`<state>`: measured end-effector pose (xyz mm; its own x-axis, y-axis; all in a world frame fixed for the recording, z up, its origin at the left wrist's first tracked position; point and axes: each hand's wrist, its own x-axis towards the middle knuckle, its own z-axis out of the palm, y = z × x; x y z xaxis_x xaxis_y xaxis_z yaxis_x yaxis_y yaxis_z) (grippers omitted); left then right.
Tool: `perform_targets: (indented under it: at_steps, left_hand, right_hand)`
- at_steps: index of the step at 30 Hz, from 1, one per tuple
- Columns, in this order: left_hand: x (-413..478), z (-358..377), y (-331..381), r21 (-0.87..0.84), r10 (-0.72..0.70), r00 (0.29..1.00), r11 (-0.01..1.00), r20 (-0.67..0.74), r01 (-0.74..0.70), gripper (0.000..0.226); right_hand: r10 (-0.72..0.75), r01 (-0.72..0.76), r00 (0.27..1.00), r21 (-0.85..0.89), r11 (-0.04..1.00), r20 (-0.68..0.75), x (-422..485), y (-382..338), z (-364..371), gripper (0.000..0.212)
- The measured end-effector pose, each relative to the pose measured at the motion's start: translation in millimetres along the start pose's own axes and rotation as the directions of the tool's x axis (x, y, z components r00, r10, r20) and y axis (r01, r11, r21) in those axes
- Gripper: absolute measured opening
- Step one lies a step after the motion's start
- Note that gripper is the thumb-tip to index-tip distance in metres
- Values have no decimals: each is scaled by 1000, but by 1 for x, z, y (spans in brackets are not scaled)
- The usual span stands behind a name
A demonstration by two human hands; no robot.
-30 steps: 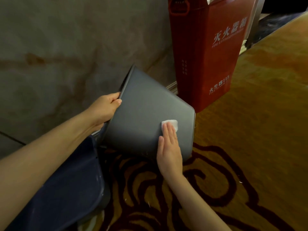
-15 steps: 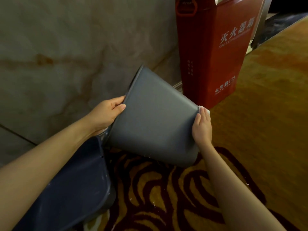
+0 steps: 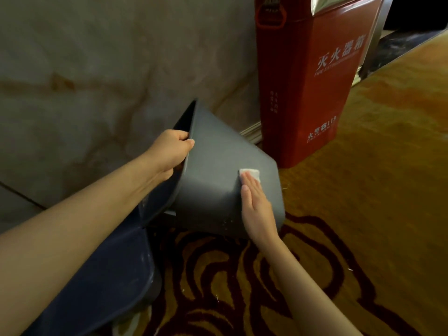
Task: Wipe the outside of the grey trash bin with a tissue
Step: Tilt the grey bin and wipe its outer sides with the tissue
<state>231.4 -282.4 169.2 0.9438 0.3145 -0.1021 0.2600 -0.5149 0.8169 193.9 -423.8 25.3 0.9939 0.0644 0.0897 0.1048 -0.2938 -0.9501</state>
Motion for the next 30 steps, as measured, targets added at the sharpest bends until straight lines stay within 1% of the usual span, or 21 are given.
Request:
perform_targets:
  at_steps: [3, 5, 8, 10, 11, 14, 15, 16, 17, 18, 19, 20, 21, 22, 23, 24, 26, 27, 28, 30]
  left_hand:
    - [8, 0, 10, 24, -70, 996, 997, -50, 71, 18]
    - [12, 4, 20, -4, -105, 991, 994, -82, 105, 16]
    - [15, 12, 34, -66, -150, 987, 987, -62, 146, 8]
    - [18, 18, 40, -141, -189, 982, 973, -15, 185, 24]
    - [19, 19, 44, -190, -202, 979, 961, 18, 202, 27]
    - [15, 24, 57, -340, -222, 965, 905, 139, 257, 30]
    - [13, 22, 60, -375, -183, 963, 894, 196, 246, 31]
    - [9, 18, 59, -380, -115, 956, 900, 270, 216, 34]
    - [6, 13, 53, -310, -33, 937, 939, 348, 148, 36]
    - [2, 7, 46, -157, 42, 911, 987, 410, 24, 37]
    - [-4, 0, 36, 46, 108, 894, 989, 436, -142, 35]
    - [-8, -6, 26, 220, 185, 888, 929, 421, -298, 31]
    - [-12, -13, 17, 305, 245, 886, 874, 394, -377, 27]
    - [-15, -18, 10, 267, 258, 880, 885, 400, -381, 22]
    - [-16, -24, 4, 161, 245, 858, 923, 452, -349, 19]
    - [-15, -28, 0, 66, 214, 819, 954, 532, -292, 20]
    - [-11, -34, -6, -52, 167, 724, 983, 669, -178, 33]
    - [-9, -36, -8, -98, 177, 693, 984, 699, -151, 37]
    - [-8, -36, -10, -154, 204, 683, 979, 701, -135, 38]
    - [-7, -32, -12, -265, 261, 714, 958, 650, -108, 31]
  right_hand:
    - [-50, 45, 996, 60, 997, 77, -24, -29, -3, 43]
    - [-82, 72, 993, 132, 989, 79, -35, -46, -10, 42]
    - [-160, 139, 984, 212, 967, 81, -48, -70, -16, 44]
    - [-231, 215, 970, 172, 961, 80, -54, -80, -12, 44]
    - [-263, 253, 962, 132, 958, 68, -55, -82, -10, 43]
    - [-310, 310, 950, 6, 951, 21, -43, -79, -7, 43]
    - [-317, 317, 948, -32, 948, 7, -37, -77, -7, 43]
    - [-319, 318, 948, -63, 946, -5, -30, -76, -7, 43]
    - [-319, 317, 948, -86, 945, -10, -24, -76, -6, 44]
    - [-324, 321, 946, -103, 941, -8, -19, -76, -5, 45]
    - [-334, 332, 943, -117, 936, -1, -16, -75, -4, 45]
    - [-343, 341, 939, -127, 931, 10, -14, -74, -2, 45]
    - [-350, 350, 936, -138, 926, 27, -14, -73, 1, 45]
    - [-355, 357, 934, -150, 922, 41, -16, -72, 4, 45]
    - [-358, 360, 933, -160, 919, 45, -19, -70, 8, 45]
    - [-357, 359, 933, -169, 918, 41, -21, -68, 10, 45]
    - [-354, 354, 935, -182, 917, 30, -24, -65, 13, 47]
    - [-356, 355, 934, -181, 917, 27, -23, -65, 13, 47]
    - [-356, 355, 934, -173, 919, 24, -22, -65, 12, 48]
    - [-351, 350, 936, -144, 926, 24, -15, -68, 10, 48]
